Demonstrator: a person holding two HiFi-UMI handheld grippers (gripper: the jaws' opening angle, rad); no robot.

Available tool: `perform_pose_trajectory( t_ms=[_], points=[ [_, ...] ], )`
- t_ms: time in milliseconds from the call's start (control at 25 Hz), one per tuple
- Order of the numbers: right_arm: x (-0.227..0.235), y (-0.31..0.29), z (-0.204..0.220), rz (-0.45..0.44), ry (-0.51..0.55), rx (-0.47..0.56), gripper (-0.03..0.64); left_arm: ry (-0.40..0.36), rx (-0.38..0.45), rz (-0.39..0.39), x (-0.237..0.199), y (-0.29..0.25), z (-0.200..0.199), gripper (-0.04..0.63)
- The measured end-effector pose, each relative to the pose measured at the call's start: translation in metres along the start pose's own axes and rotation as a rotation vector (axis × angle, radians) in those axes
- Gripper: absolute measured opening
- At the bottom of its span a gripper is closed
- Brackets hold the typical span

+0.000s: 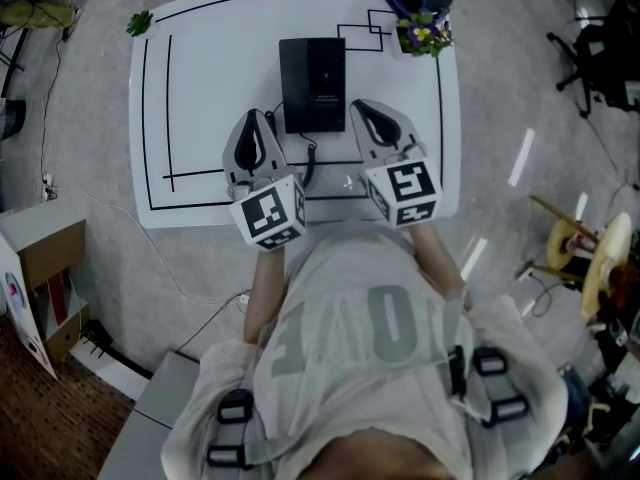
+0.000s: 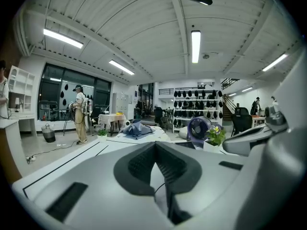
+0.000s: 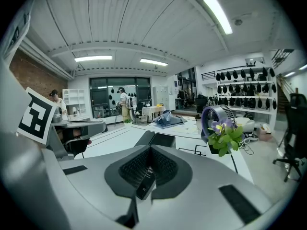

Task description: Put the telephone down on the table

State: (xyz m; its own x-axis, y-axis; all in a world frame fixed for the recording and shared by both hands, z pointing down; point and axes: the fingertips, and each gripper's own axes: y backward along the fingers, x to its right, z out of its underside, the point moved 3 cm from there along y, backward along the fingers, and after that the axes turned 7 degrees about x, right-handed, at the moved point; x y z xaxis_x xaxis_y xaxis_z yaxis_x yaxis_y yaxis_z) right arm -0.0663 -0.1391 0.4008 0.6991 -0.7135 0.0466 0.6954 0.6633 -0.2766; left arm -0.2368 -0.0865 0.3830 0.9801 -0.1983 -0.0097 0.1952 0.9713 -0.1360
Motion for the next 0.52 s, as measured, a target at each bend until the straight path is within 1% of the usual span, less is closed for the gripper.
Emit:
perform_pose_trajectory(
  t_ms=[200,360,520],
  points=[
    [0.001,0.0018,0.004,0.0,-0.005,-0.012,0.008,-0.022,0.001,0.012,0.0064,0.0001,-0.0007,0.006],
    [0.0017,0.0024,0.0045,-0.006,-0.006,-0.018,0.008,0.0,0.007,0.025,0.0091,-0.0014,-0.0015,0.006],
    [0.0017,0.0013,0.0091,-0.007,-0.011,-0.023,0.008,-0.009,0.004,0.022,0.0085,-0.0042,0.0001,0.006]
  ],
)
